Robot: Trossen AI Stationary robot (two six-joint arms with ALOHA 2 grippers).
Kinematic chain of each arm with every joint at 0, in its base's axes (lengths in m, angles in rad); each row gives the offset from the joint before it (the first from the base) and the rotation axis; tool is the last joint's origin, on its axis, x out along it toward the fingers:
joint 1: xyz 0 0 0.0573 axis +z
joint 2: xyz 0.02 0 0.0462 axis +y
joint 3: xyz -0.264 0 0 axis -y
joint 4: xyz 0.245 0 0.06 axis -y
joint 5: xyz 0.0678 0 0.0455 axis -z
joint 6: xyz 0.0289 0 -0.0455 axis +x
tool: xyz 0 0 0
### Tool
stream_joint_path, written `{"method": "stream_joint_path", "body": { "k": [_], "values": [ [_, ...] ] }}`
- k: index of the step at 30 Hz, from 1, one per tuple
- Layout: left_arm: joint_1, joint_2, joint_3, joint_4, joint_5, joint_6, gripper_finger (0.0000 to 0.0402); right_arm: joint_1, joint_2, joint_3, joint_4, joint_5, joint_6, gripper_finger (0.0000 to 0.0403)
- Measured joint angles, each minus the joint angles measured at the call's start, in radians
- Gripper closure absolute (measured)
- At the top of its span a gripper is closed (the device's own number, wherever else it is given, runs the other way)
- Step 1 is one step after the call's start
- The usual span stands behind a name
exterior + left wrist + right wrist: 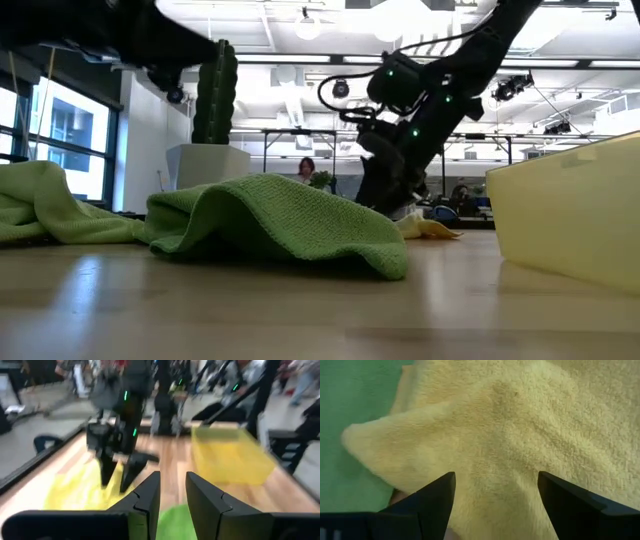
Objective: Roll microfiber towels into tight, uniform cylinder then place into a basket
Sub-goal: Fold the yellow towel
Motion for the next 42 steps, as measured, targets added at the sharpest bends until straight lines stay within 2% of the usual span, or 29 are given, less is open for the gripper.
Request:
{"method": "stream_joint_path", "body": {
  "k": [6, 14, 21, 26, 33, 42],
  "values": [
    [-0.055, 0.249, 0.080, 0.000, -0.064, -0.097, 0.0319, 0.026, -0.043, 0.000, -0.013, 0.000, -0.013, 0.0128],
    [-0.112, 0.560, 0.182, -0.003, -0.072, -0.183, 0.0319, 0.066, -0.046, 0.001, -0.021, 0.000, -0.019, 0.0128],
    [-0.123, 0.743, 0.246, -0.096, -0.068, -0.221, 0.0319, 0.095, -0.046, 0.001, -0.042, 0.000, -0.020, 0.0128],
    [-0.123, 0.767, 0.299, -0.340, -0.022, -0.343, 0.0319, 0.106, -0.046, 0.001, -0.054, 0.000, -0.020, 0.0128],
    [-0.153, 0.702, 0.342, -0.712, 0.026, -0.502, 0.0319, 0.105, -0.046, 0.001, -0.057, 0.000, -0.020, 0.0128],
    [-0.232, 0.548, 0.332, -1.157, 0.217, -0.799, 0.0319, 0.105, -0.045, 0.001, -0.057, 0.020, -0.068, 0.0128]
  ]
}}
